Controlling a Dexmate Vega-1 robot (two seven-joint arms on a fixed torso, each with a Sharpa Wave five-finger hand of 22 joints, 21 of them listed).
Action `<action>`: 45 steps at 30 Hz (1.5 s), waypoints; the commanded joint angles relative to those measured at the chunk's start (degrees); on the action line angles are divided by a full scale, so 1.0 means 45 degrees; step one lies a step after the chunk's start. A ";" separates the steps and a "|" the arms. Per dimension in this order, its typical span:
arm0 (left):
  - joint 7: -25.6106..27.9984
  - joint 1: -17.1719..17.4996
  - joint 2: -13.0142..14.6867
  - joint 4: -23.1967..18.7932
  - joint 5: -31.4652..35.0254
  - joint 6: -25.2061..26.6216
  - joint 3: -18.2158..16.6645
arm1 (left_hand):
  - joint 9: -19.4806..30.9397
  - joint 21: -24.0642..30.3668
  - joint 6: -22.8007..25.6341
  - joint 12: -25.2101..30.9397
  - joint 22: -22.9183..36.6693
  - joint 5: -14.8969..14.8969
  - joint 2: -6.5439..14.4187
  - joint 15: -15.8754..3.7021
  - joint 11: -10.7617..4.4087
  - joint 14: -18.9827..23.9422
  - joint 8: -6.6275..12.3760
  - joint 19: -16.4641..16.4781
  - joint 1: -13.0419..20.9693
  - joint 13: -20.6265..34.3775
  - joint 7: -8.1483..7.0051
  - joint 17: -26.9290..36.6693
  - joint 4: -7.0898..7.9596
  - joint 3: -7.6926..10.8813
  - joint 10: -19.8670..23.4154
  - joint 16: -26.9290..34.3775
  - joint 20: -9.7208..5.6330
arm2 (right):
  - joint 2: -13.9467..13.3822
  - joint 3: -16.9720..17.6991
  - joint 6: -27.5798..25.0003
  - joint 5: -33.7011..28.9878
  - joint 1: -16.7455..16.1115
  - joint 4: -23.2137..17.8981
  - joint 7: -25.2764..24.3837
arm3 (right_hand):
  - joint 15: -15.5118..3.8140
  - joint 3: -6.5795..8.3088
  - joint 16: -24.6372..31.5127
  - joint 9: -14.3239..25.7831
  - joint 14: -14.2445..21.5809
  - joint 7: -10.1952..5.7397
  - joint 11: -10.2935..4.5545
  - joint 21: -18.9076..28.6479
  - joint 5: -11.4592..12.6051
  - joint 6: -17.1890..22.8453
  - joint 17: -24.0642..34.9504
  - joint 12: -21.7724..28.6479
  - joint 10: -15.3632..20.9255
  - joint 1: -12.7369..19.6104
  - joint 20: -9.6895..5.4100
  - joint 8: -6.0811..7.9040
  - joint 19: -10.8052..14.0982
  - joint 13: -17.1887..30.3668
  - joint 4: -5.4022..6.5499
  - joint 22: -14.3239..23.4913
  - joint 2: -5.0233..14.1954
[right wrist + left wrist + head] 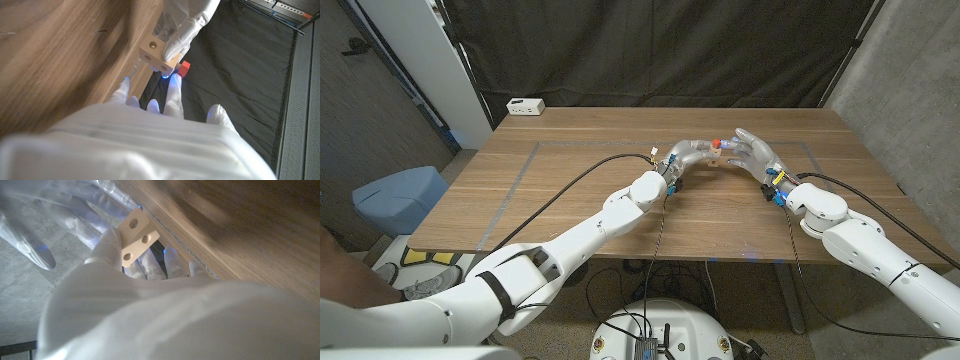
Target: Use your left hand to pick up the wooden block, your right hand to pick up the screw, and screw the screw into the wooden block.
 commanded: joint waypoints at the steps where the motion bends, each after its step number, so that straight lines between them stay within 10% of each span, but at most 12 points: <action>1: -0.0112 -0.0135 -0.0119 0.0347 -0.0078 -0.0181 0.0001 | 0.0064 0.0089 0.0868 0.0907 0.0068 0.0056 0.0759 -0.0810 -0.0073 0.0152 0.0108 0.0062 -0.0319 0.1182 0.0715 0.0024 0.0329 0.0369 0.0173 0.0018 0.0051 | -0.0068 0.0028 -0.0084 0.0009 -0.0074 -0.0129 -0.0055 | -0.0007 0.0123 0.0068 0.0069 0.0121 0.0014 -0.0024 0.0111 0.0111 0.0257 0.0006 0.0101 0.0206 0.0030 0.0083 0.0071 0.0087 0.0030 -0.0004 0.0020 0.0129; 45: -0.0101 -0.0138 -0.0064 0.0241 -0.0043 -0.0119 0.0015 | 0.0064 0.0092 0.0891 0.0899 0.0068 0.0052 0.0760 -0.0820 -0.0070 0.0160 0.0114 0.0080 -0.0306 0.1162 0.0700 0.0028 0.0325 0.0370 0.0188 0.0019 0.0032 | -0.0549 0.0192 0.0102 0.0366 -0.0277 -0.0198 0.0752 | -0.0152 0.0279 0.0066 0.0063 0.0292 0.0015 -0.0285 0.0117 0.0121 0.1072 -0.0011 0.0139 0.0816 0.0056 0.0039 0.0099 0.0186 0.0025 -0.0026 0.0021 0.0178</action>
